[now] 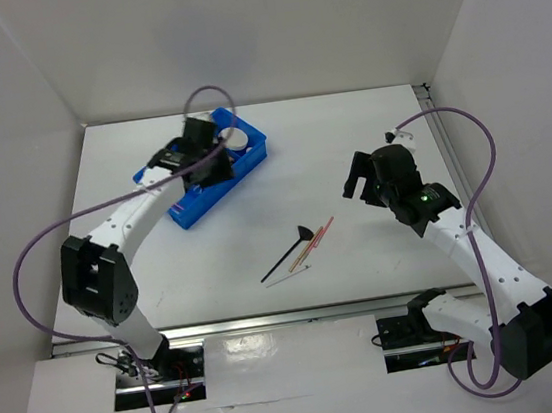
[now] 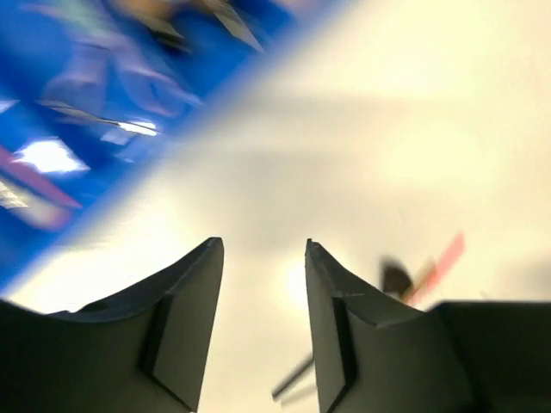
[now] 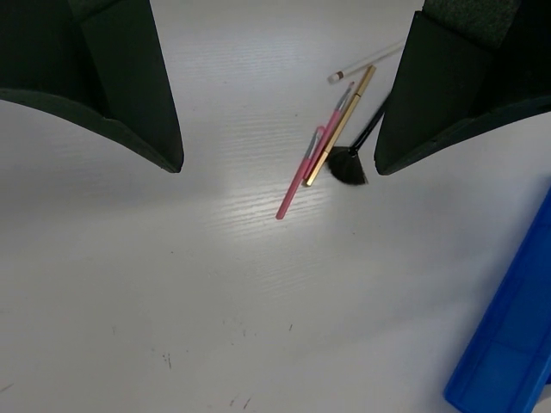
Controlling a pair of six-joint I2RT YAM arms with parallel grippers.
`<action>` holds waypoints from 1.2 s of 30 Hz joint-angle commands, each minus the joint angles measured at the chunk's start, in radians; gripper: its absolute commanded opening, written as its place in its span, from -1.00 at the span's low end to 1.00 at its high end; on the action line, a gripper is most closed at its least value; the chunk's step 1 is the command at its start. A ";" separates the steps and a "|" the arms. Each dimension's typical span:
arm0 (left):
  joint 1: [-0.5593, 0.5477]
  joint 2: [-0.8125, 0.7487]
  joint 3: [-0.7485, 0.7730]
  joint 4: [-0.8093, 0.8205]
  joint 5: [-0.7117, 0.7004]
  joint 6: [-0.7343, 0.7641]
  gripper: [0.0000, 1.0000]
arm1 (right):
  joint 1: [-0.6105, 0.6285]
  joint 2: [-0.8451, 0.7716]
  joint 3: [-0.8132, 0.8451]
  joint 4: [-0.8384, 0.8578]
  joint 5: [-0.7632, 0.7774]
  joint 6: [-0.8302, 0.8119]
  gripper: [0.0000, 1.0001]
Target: Organize the makeup
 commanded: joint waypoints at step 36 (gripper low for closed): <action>-0.492 0.238 -0.143 0.015 0.054 0.288 0.00 | -0.004 -0.037 0.028 -0.054 0.058 -0.018 1.00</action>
